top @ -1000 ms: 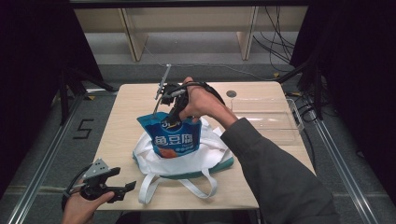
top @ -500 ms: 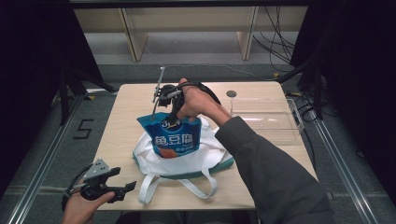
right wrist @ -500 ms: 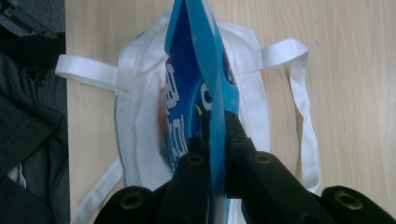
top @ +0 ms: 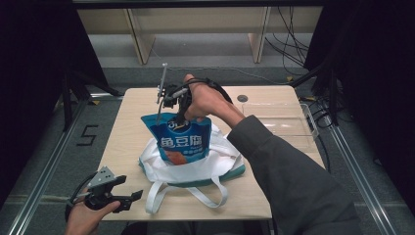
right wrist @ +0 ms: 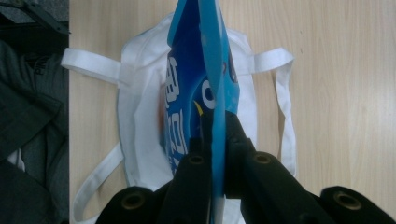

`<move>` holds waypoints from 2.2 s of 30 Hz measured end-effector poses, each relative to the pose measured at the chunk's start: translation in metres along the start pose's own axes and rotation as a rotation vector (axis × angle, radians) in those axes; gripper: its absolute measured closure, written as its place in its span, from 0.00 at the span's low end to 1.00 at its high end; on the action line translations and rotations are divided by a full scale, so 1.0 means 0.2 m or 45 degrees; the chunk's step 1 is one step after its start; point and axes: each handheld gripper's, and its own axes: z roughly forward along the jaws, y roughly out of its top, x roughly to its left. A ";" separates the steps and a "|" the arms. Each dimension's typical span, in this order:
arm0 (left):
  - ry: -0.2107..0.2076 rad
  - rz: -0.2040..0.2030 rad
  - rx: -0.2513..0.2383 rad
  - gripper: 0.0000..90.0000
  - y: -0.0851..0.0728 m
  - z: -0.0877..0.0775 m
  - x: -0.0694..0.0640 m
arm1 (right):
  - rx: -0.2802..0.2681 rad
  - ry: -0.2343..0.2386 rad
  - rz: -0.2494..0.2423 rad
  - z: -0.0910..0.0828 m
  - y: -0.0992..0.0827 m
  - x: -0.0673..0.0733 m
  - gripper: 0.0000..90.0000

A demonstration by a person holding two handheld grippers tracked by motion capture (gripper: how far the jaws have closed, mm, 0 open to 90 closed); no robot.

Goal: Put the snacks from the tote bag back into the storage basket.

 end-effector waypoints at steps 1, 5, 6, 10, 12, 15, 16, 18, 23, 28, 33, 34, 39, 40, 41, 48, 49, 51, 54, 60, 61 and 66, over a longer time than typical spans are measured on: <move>-0.003 -0.010 -0.008 0.19 0.00 0.00 0.00 | -0.004 -0.008 -0.020 -0.02 0.00 -0.01 1.00; 0.004 -0.005 -0.043 0.20 0.00 0.00 -0.01 | -0.021 0.003 0.011 -0.06 0.01 0.00 1.00; 0.004 -0.002 -0.041 0.20 0.00 0.00 -0.01 | -0.034 0.004 0.026 -0.08 0.01 0.01 1.00; -0.002 0.014 -0.014 0.20 0.00 0.00 0.00 | -0.059 -0.025 0.005 -0.21 0.03 0.00 1.00; 0.003 0.008 -0.012 0.20 0.00 0.00 0.00 | -0.064 -0.045 0.000 -0.28 0.04 0.00 1.00; 0.000 -0.007 -0.015 0.20 0.00 0.00 0.00 | -0.062 -0.079 -0.022 -0.38 0.03 -0.01 1.00; -0.002 -0.016 -0.022 0.20 0.00 0.01 -0.01 | -0.067 -0.083 -0.014 -0.41 0.02 -0.01 1.00; -0.010 -0.028 -0.030 0.20 0.00 0.00 -0.01 | -0.068 -0.094 0.004 -0.45 0.00 -0.01 1.00; -0.006 0.002 -0.012 0.20 0.00 -0.01 -0.01 | -0.038 -0.128 0.034 -0.53 -0.11 -0.05 1.00; -0.013 0.006 -0.021 0.20 0.01 0.00 -0.01 | -0.007 -0.163 0.107 -0.58 -0.28 -0.12 1.00; -0.011 0.042 0.002 0.20 0.01 0.00 0.00 | 0.046 -0.210 0.187 -0.60 -0.46 -0.17 1.00; -0.010 0.036 0.008 0.20 0.01 0.00 0.00 | 0.061 -0.211 0.221 -0.60 -0.49 -0.18 1.00; -0.007 -0.009 -0.029 0.20 0.00 0.01 -0.01 | 0.100 -0.242 0.308 -0.61 -0.66 -0.25 1.00; 0.002 -0.002 -0.041 0.20 0.00 0.01 -0.01 | 0.097 -0.241 0.355 -0.62 -0.69 -0.25 1.00; 0.003 -0.006 -0.039 0.20 0.00 0.01 -0.01 | 0.100 -0.242 0.351 -0.62 -0.72 -0.27 1.00; 0.004 0.037 0.002 0.20 0.00 0.00 0.00 | 0.116 -0.263 0.459 -0.65 -0.89 -0.35 1.00; 0.004 0.021 -0.018 0.20 0.00 0.01 0.00 | 0.119 -0.266 0.490 -0.65 -0.91 -0.36 1.00; 0.000 0.044 0.027 0.20 0.01 0.00 0.01 | 0.120 -0.279 0.472 -0.64 -0.96 -0.39 1.00; 0.004 -0.014 -0.029 0.20 0.00 0.02 0.00 | 0.113 -0.300 0.518 -0.63 -1.02 -0.43 1.00; 0.008 0.027 0.018 0.20 0.00 0.00 0.02 | 0.086 -0.317 0.552 -0.60 -1.10 -0.50 1.00; 0.011 0.013 0.000 0.20 0.00 0.00 0.01 | 0.086 -0.315 0.573 -0.60 -1.11 -0.51 1.00; 0.009 0.029 0.010 0.20 0.00 0.00 0.02 | 0.089 -0.308 0.610 -0.54 -1.15 -0.56 1.00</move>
